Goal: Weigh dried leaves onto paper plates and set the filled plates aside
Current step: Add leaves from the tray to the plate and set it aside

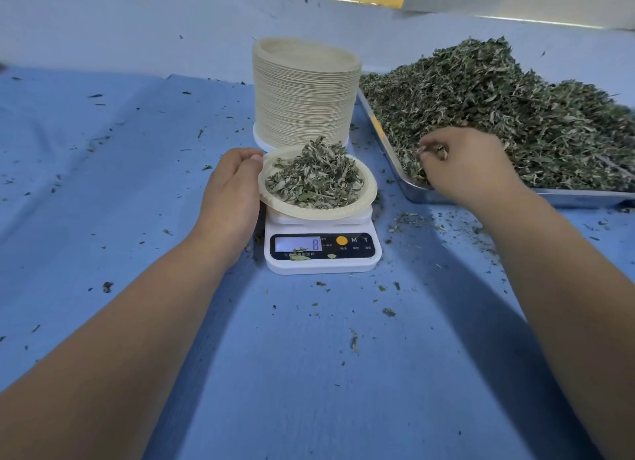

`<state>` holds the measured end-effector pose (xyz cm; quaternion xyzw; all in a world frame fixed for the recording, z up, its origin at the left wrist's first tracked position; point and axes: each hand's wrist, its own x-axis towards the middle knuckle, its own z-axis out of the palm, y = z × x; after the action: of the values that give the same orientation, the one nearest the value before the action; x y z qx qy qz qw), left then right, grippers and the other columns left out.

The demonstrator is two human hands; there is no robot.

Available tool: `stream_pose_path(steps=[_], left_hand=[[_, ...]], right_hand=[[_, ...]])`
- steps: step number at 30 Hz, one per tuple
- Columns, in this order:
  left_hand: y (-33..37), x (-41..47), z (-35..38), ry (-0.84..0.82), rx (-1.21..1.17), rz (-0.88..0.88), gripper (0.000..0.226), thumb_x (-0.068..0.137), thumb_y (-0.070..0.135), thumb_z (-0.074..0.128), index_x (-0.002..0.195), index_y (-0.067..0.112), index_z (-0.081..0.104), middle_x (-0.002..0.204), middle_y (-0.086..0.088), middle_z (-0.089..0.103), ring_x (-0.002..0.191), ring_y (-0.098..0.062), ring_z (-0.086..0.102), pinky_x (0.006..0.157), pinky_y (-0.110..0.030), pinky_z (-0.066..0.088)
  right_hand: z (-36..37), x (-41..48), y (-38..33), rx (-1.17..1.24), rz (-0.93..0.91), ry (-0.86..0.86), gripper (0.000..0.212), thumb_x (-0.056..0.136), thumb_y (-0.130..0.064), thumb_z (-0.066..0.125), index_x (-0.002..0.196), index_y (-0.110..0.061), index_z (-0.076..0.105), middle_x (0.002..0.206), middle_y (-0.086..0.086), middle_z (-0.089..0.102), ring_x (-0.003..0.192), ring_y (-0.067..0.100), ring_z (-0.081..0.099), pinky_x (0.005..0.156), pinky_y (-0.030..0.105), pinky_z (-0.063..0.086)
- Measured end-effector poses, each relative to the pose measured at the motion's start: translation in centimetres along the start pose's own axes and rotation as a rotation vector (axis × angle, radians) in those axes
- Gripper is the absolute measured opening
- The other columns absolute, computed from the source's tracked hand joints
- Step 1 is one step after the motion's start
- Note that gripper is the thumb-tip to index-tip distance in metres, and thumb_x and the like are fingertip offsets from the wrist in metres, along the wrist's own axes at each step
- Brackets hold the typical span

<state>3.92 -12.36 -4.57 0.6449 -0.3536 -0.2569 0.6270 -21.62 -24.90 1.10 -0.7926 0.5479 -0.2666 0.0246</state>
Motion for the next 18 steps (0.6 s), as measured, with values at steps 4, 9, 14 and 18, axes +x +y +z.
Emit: stream_pose_path(steps=[4,9,14,18], left_hand=[[0.0,0.0,0.1,0.005,0.006,-0.006,0.02,0.094,0.038,0.045,0.097,0.039,0.065,0.103,0.02,0.066,0.098,0.003,0.061,0.088,-0.031,0.049],[-0.1,0.1,0.1,0.011,0.008,-0.001,0.02,0.1,0.033,0.046,0.098,0.038,0.065,0.101,0.021,0.066,0.089,0.013,0.06,0.08,-0.025,0.045],[0.1,-0.1,0.1,0.002,-0.016,0.006,0.02,0.093,0.037,0.046,0.099,0.036,0.066,0.103,0.017,0.067,0.097,0.002,0.062,0.079,-0.025,0.045],[0.2,-0.2,0.0,0.003,-0.02,0.012,0.022,0.09,0.039,0.046,0.099,0.036,0.066,0.101,0.017,0.067,0.096,0.003,0.062,0.08,-0.026,0.046]], right_hand=[[0.5,-0.3,-1.8,0.063,-0.119,0.029,0.027,0.097,-0.027,0.054,0.117,-0.026,0.071,0.075,-0.011,0.064,0.06,0.013,0.06,0.063,0.028,0.052],[1.3,0.3,-7.2,0.249,-0.29,-0.164,0.038,0.095,-0.056,0.055,0.127,-0.038,0.064,0.11,-0.023,0.063,0.093,-0.006,0.056,0.077,0.01,0.035],[1.4,1.1,-10.9,-0.022,-0.405,-0.305,0.05,0.092,-0.065,0.054,0.131,-0.033,0.063,0.12,-0.007,0.066,0.111,0.017,0.059,0.096,0.034,0.048],[1.7,1.2,-11.7,-0.008,-0.475,-0.235,0.017,0.096,-0.035,0.064,0.099,-0.024,0.076,0.086,-0.012,0.063,0.091,0.012,0.059,0.086,0.029,0.048]])
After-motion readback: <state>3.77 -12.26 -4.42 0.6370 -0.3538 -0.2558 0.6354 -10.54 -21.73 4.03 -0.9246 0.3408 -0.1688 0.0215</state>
